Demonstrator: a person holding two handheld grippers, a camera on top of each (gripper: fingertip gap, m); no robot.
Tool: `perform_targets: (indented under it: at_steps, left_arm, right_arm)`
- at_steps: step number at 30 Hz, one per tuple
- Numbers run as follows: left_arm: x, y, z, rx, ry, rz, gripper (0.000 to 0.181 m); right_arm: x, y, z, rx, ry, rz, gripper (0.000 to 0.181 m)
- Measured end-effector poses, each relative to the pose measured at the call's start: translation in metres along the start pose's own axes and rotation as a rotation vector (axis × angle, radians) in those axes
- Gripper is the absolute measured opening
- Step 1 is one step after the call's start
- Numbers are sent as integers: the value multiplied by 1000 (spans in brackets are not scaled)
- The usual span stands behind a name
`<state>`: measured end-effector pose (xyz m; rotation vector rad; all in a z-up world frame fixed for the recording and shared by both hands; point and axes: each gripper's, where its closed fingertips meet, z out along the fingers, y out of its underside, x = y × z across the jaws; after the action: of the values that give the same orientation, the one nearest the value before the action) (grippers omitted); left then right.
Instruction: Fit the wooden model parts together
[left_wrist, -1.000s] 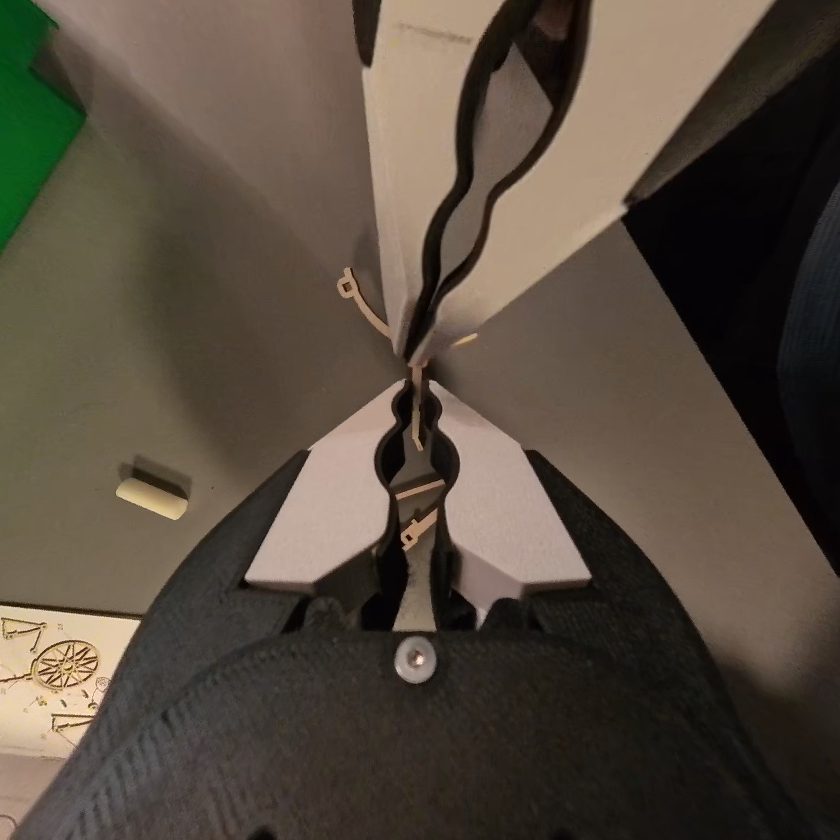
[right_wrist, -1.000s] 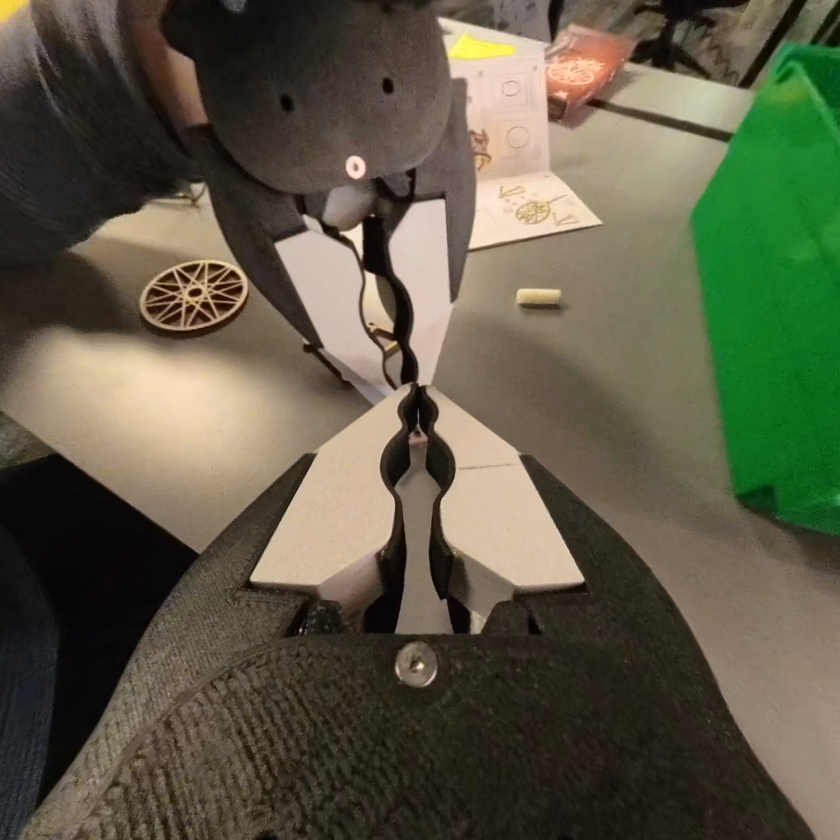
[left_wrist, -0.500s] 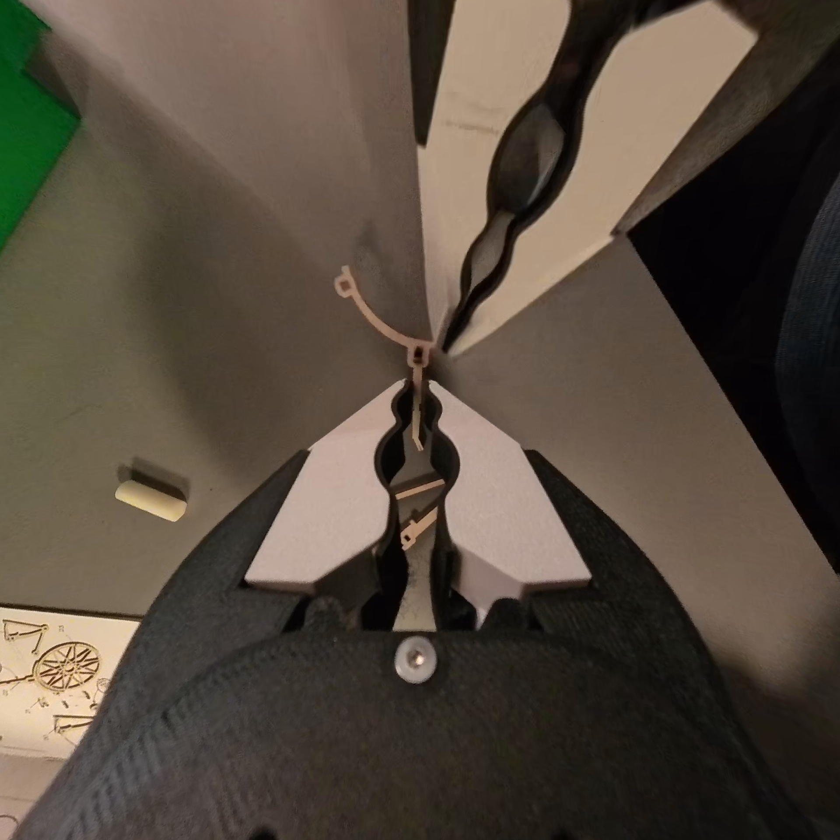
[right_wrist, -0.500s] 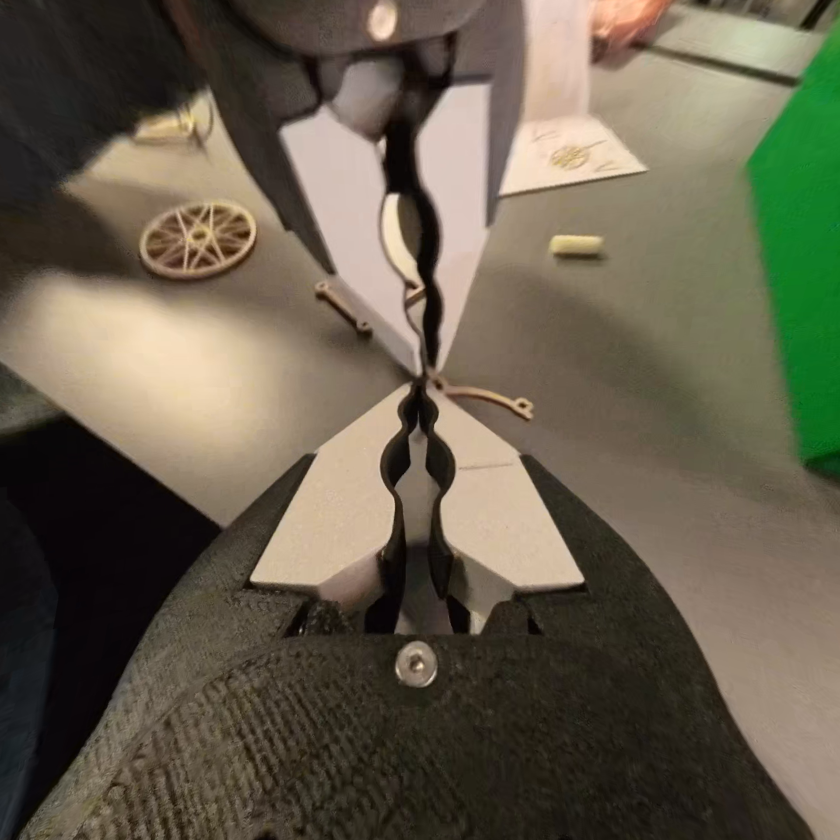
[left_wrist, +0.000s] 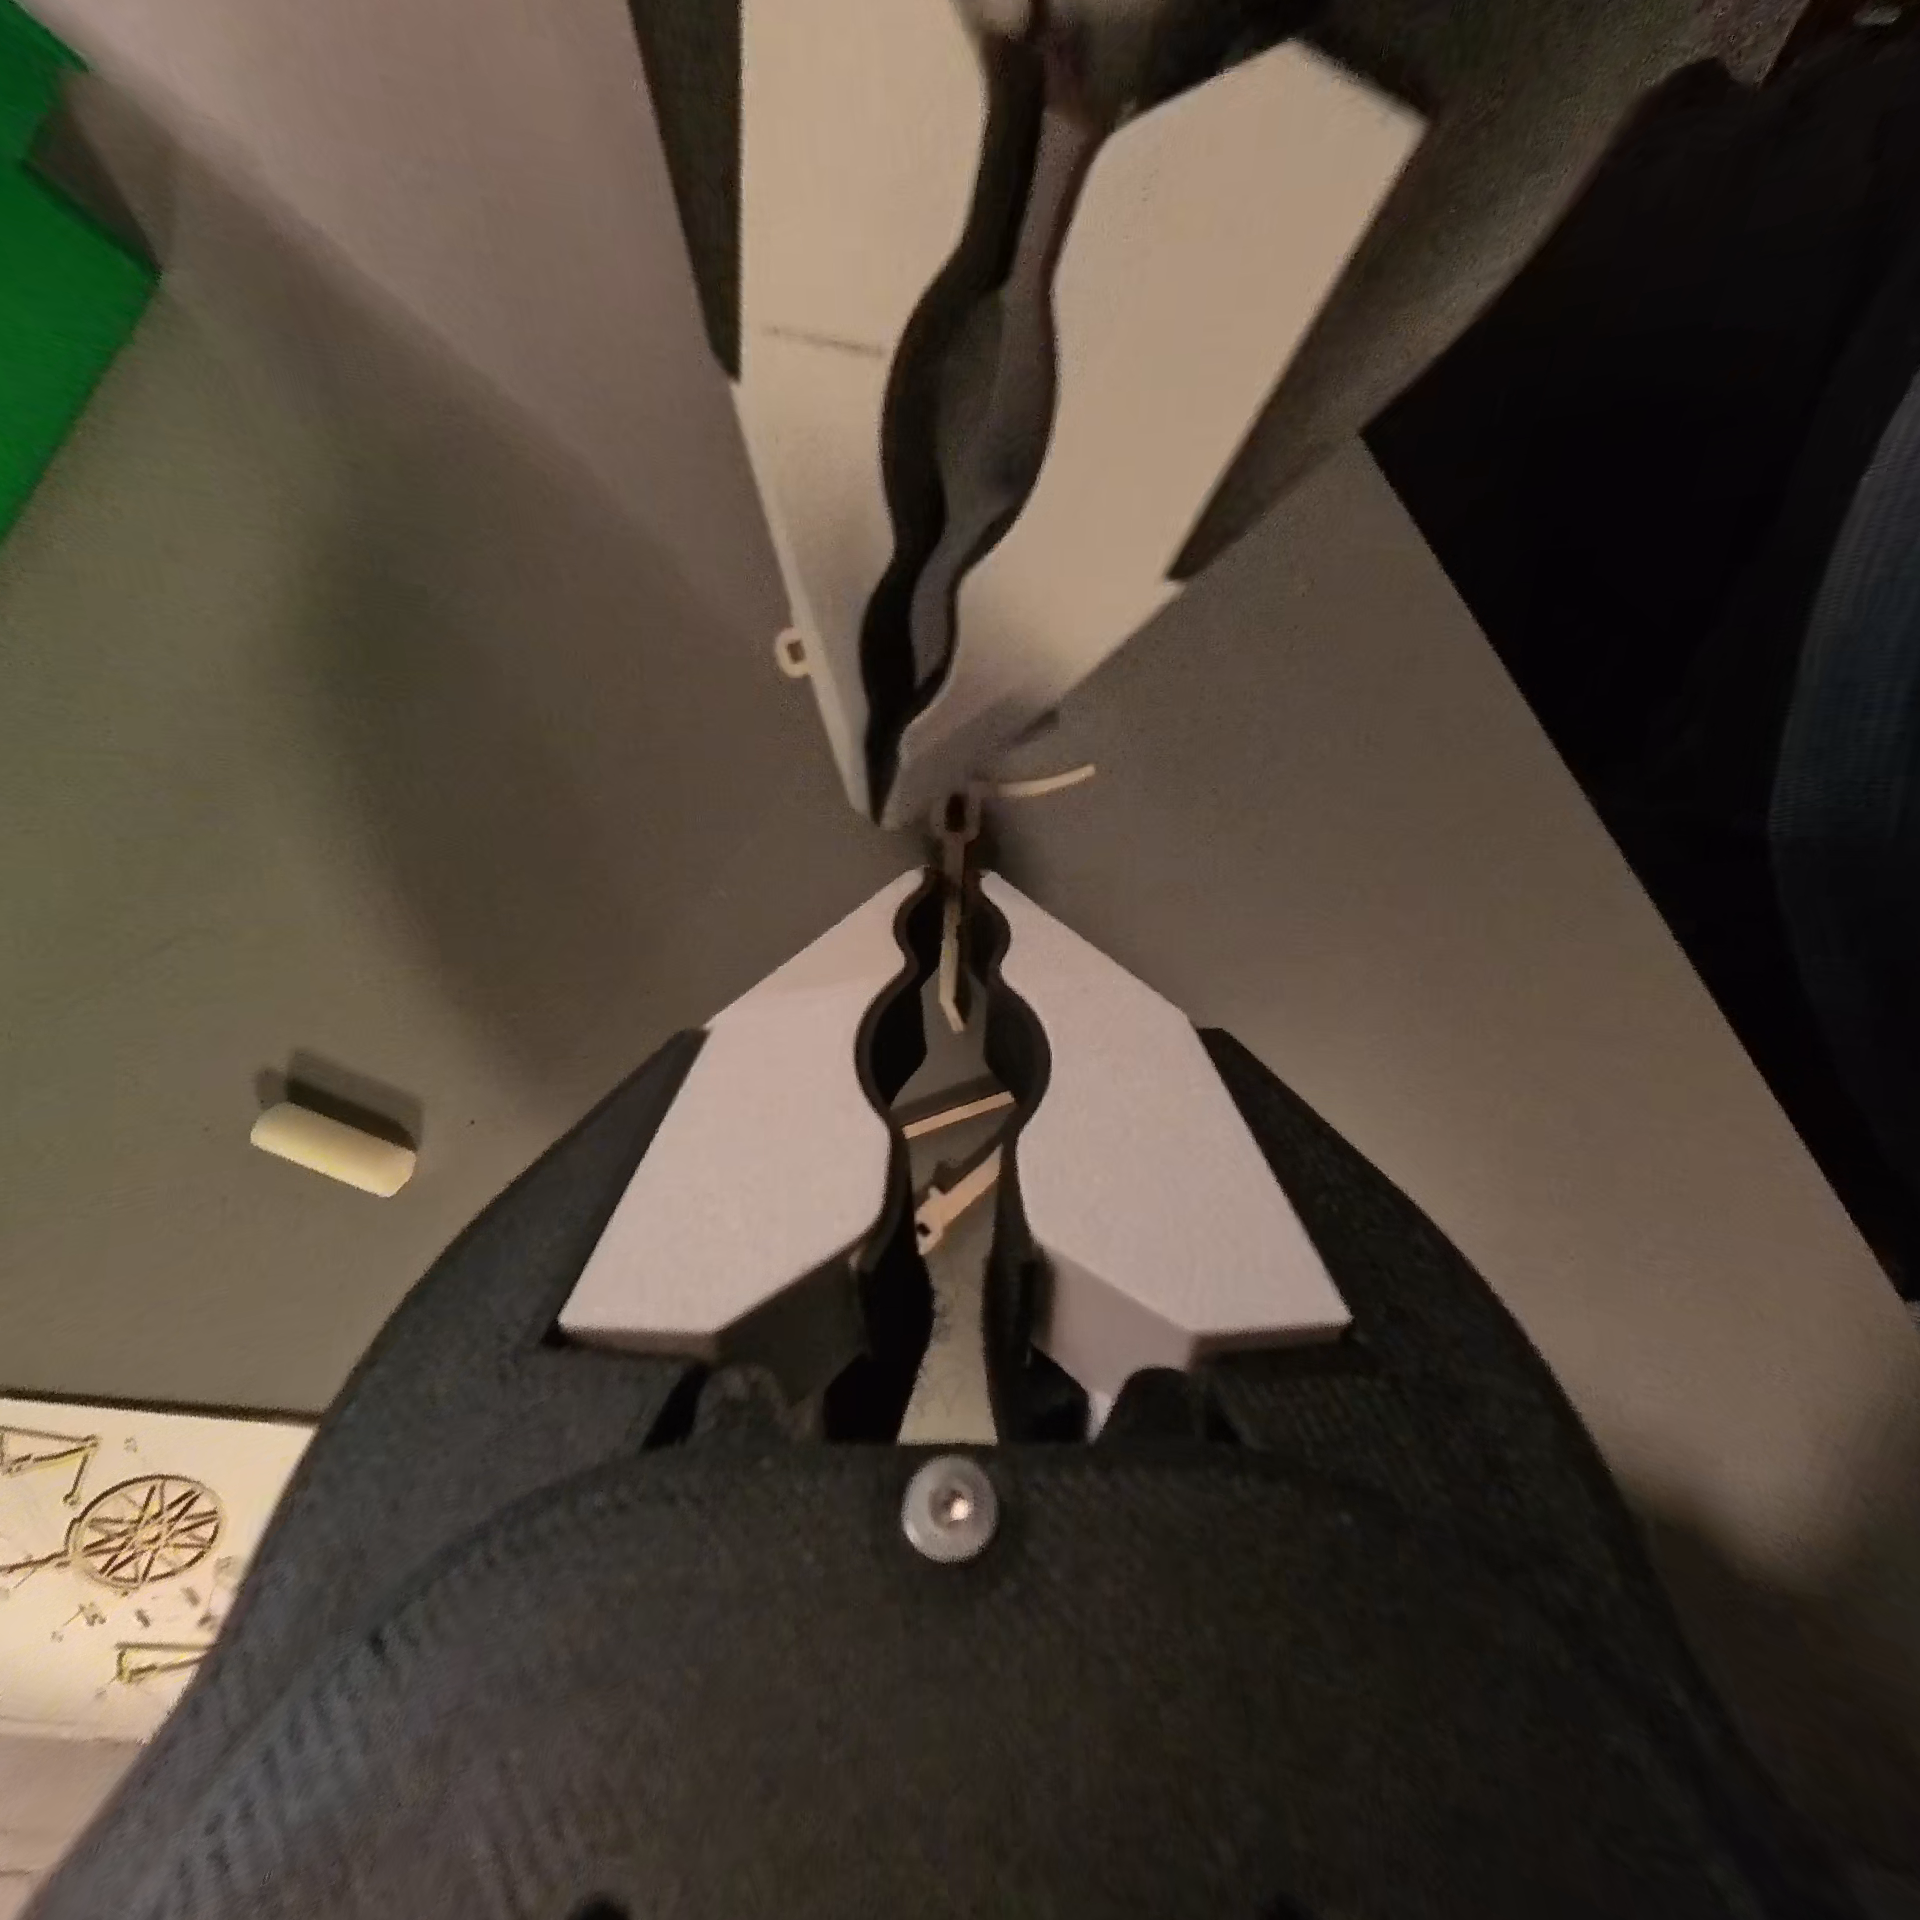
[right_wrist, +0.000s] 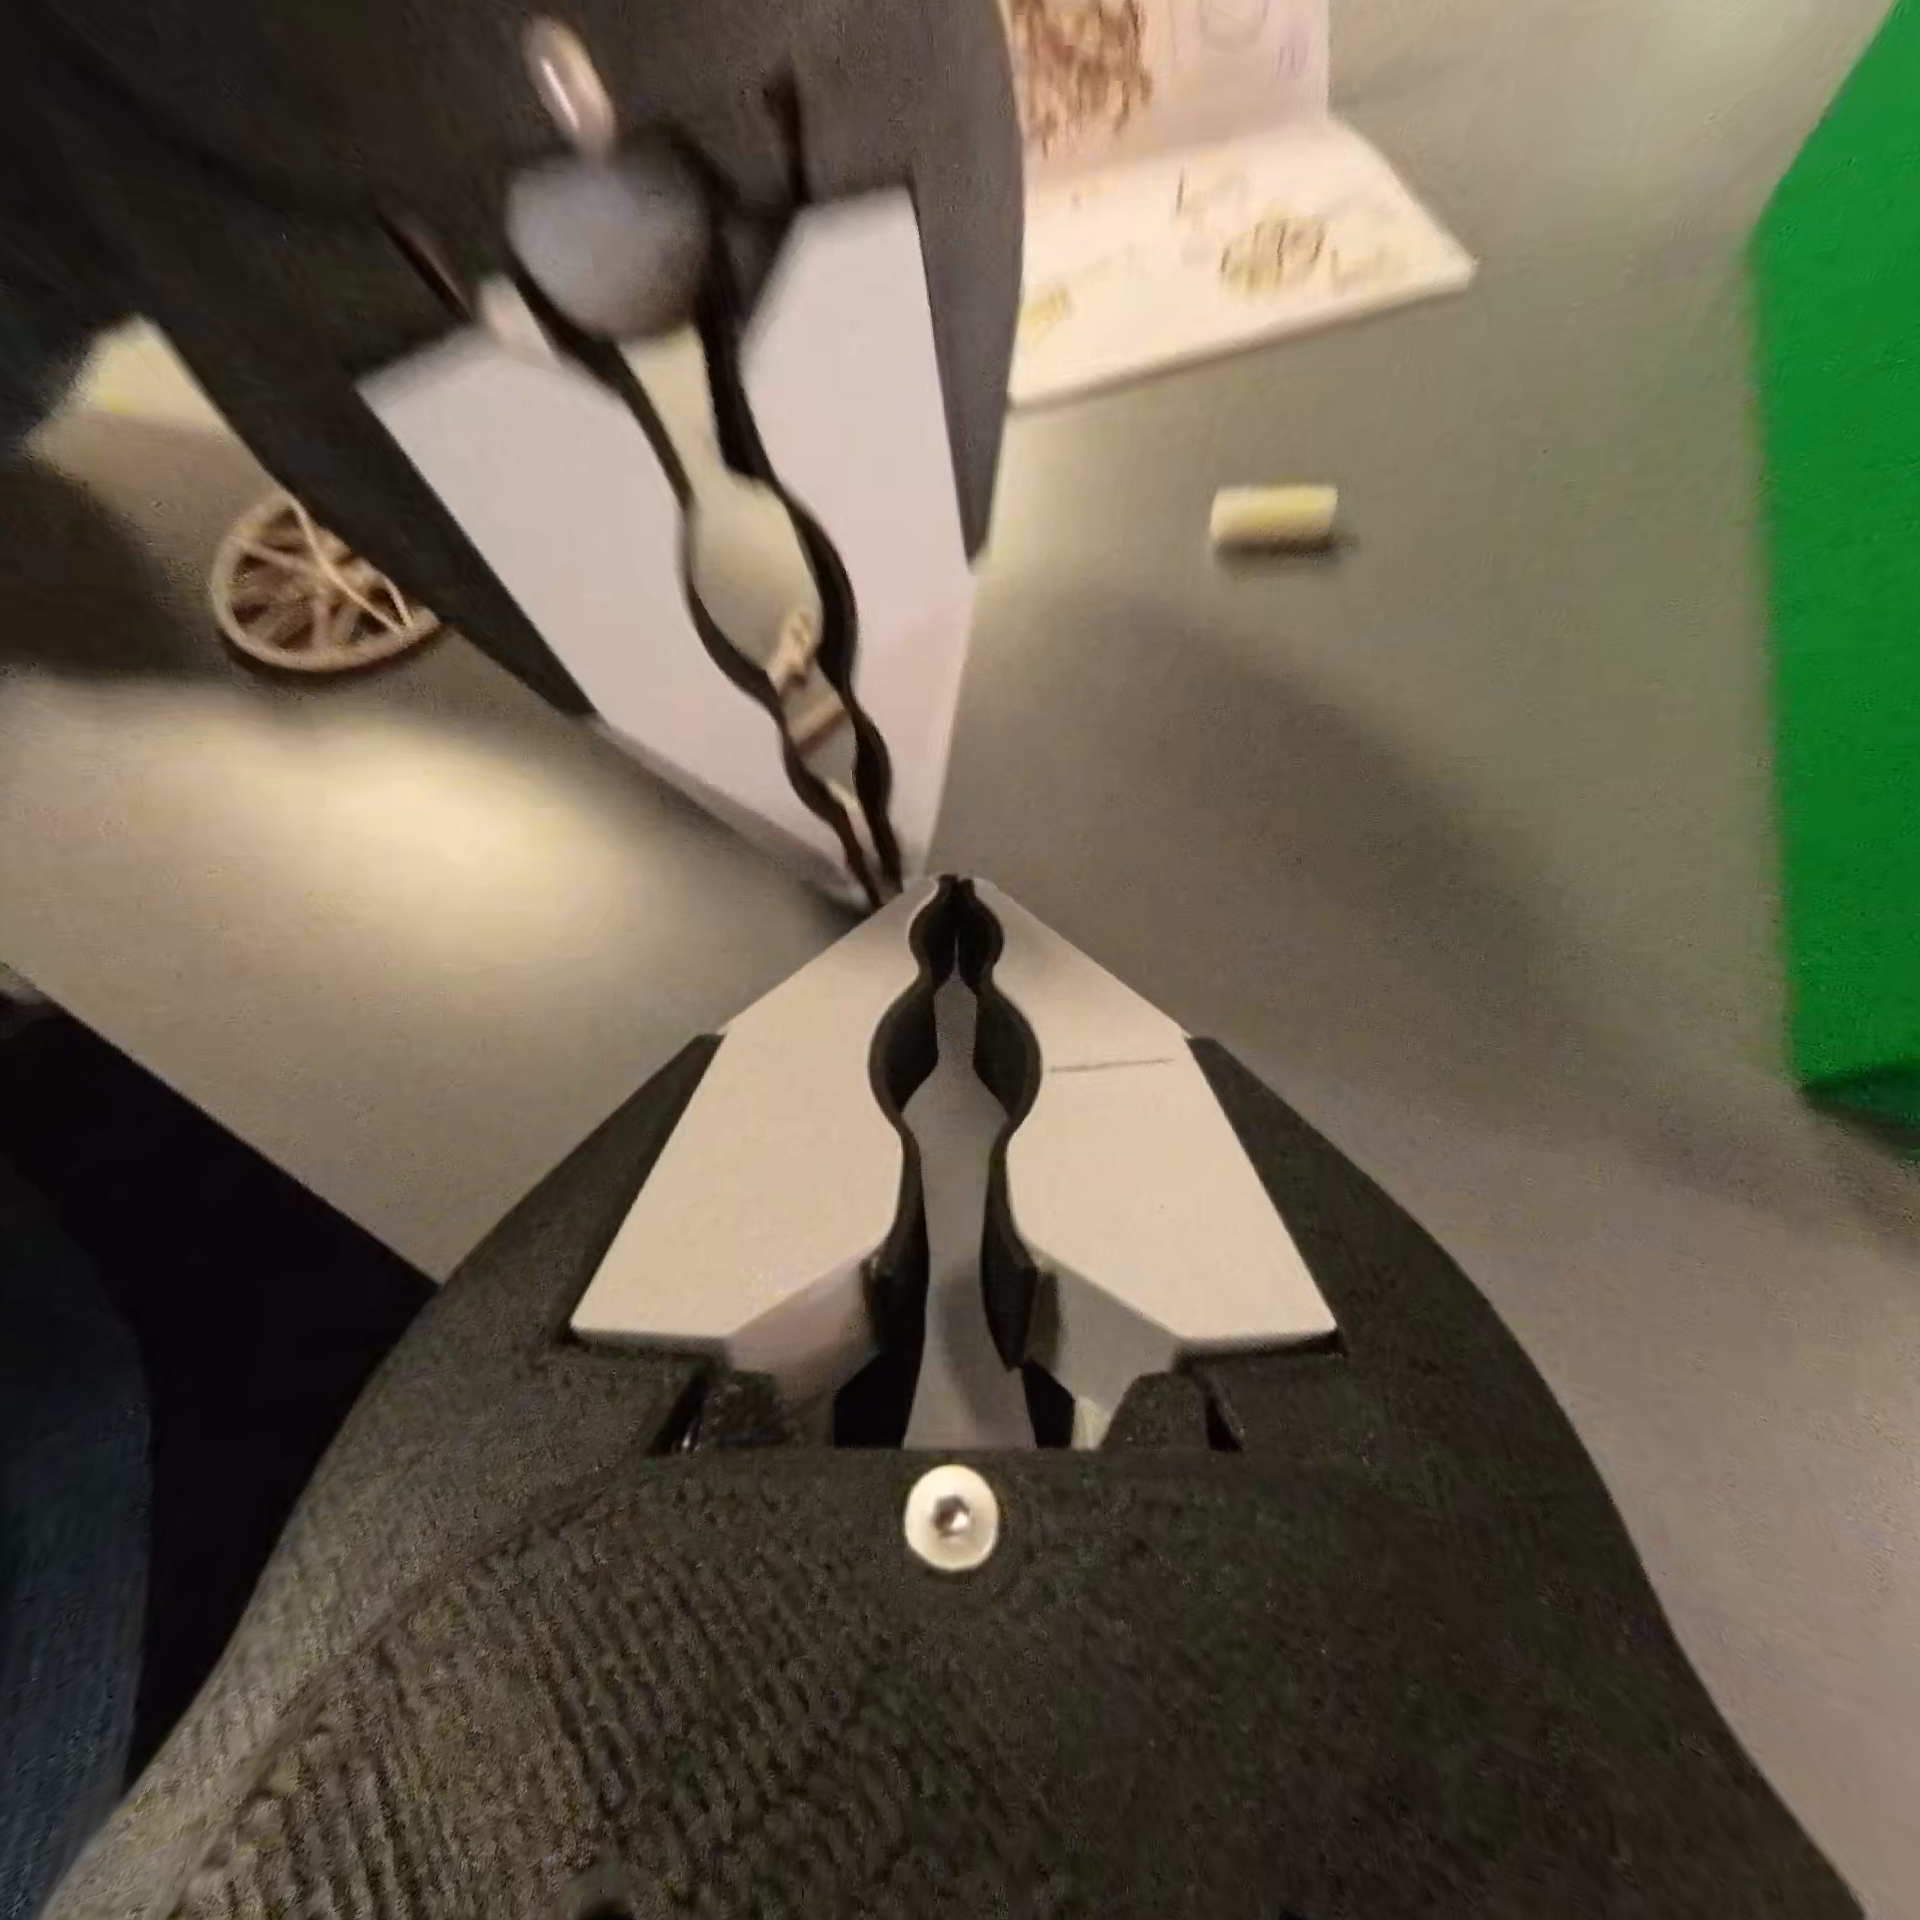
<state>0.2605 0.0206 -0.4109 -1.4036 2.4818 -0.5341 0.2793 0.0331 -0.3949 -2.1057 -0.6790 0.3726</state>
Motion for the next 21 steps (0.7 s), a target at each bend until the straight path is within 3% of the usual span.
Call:
perform_targets:
  at_steps: [2,5,8,11,15,17,18,21]
  left_arm:
    - [-2,1,0,-4,-11,3,3]
    - [-1,1,0,-4,-7,1,3]
    - [0,0,1,-3,0,5,3]
    - [0,0,0,-5,0,5,3]
    - [0,0,1,-3,2,-2,3]
    - [0,0,1,-4,2,2,3]
    - [2,0,1,-1,12,2,3]
    - [1,0,1,-4,2,3,3]
  right_arm:
    - [1,-26,-13,84,46,-52,0]
    - [2,13,0,-28,13,16,0]
    - [-1,-15,-12,68,39,7,0]
    - [-2,8,1,20,18,55,0]
    - [-8,-18,-13,68,60,-6,0]
    - [-6,10,1,-21,38,53,0]
    - [-11,7,-1,-5,2,99,0]
    - [-21,-18,-14,40,15,-7,0]
